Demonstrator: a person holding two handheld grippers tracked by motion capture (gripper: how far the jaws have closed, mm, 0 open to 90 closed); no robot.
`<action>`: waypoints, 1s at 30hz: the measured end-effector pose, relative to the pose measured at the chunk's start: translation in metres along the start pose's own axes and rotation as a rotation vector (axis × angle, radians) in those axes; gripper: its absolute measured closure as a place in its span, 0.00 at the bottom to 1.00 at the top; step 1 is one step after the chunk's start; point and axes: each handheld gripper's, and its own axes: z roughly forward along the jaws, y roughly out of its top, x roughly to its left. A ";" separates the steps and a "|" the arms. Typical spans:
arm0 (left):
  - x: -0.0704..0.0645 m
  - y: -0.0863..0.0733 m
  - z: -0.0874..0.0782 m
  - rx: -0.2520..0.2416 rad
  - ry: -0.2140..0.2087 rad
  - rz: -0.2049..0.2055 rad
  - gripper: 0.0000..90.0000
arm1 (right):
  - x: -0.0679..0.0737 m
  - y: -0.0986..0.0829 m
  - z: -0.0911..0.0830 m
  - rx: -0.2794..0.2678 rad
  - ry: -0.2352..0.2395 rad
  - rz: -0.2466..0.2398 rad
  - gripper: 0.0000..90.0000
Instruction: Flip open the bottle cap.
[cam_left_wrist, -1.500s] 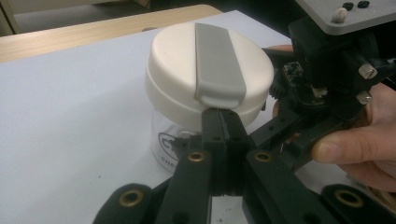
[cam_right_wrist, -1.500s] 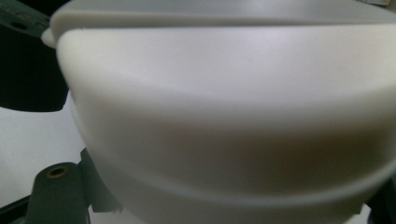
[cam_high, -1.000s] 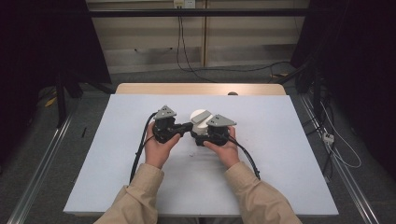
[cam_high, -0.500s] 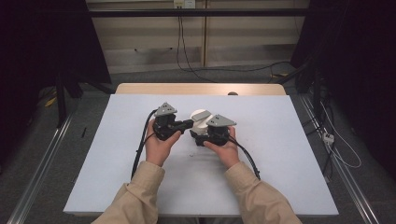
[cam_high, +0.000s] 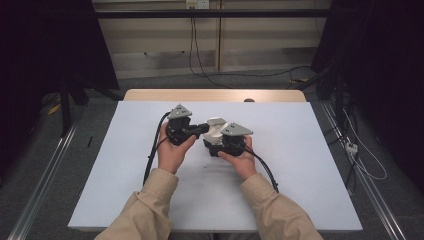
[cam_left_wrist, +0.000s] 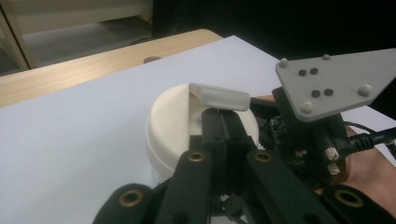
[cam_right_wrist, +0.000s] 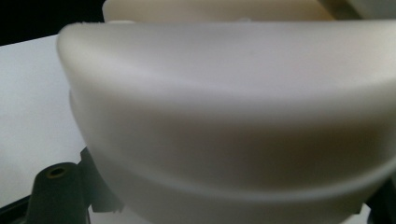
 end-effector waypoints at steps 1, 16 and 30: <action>0.000 0.001 0.000 -0.001 0.000 0.000 1.00 | 0.000 0.000 0.000 0.000 0.000 -0.001 0.21; -0.001 0.010 0.004 0.006 -0.002 0.013 1.00 | 0.000 0.000 0.000 0.002 0.000 0.004 0.21; -0.002 0.016 0.011 0.002 -0.009 0.017 1.00 | 0.000 0.000 0.000 0.002 0.000 0.003 0.21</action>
